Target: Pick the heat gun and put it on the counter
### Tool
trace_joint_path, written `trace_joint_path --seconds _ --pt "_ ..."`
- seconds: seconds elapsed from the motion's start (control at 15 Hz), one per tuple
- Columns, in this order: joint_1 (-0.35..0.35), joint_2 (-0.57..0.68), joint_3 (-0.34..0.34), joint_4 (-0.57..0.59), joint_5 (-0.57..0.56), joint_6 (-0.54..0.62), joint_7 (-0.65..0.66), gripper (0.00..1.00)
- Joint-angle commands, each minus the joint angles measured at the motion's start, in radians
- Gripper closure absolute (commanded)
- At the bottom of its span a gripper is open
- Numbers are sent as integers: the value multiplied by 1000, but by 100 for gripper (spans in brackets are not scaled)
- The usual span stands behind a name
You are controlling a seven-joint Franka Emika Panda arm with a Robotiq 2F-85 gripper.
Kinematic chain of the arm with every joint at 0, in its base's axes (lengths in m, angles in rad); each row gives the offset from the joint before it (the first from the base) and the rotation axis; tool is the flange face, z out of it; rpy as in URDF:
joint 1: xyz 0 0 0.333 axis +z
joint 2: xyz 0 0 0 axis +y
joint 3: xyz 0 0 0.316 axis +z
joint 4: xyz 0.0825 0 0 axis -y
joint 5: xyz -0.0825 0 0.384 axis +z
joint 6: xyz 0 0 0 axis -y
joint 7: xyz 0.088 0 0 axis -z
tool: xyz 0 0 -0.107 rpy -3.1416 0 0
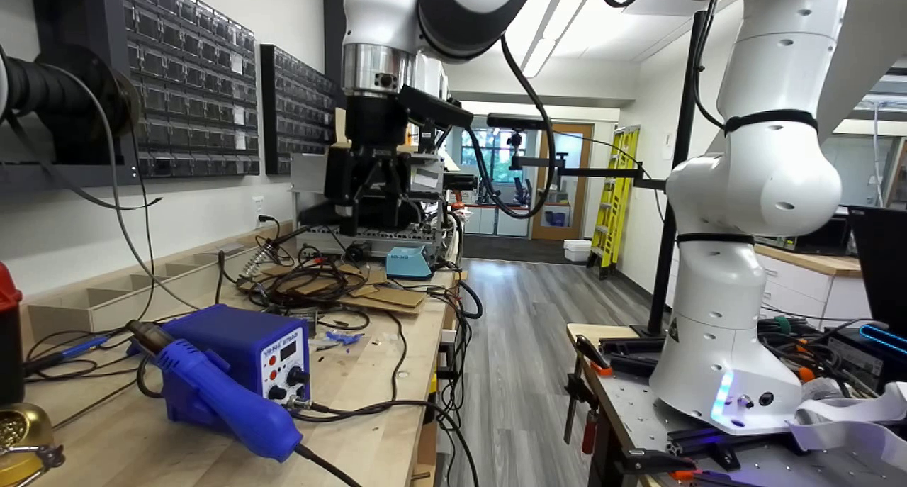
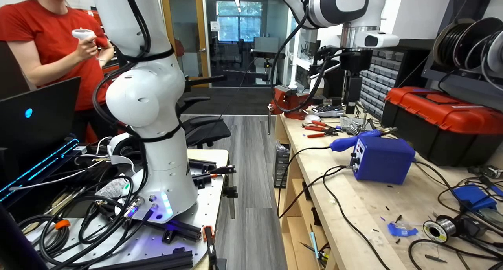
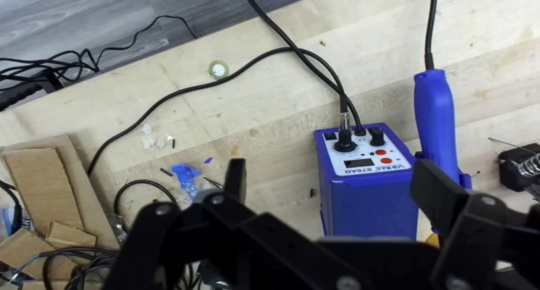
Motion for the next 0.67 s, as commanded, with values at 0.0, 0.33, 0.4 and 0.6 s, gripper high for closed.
trace_joint_path --seconds 0.0,0.33,0.4,0.6 --pt "26 41 22 11 -5 75 106 0" --pt "65 118 38 29 -1 161 158 0" --pt "72 133 38 33 3 175 157 0" --pt "93 195 34 57 17 221 124 0"
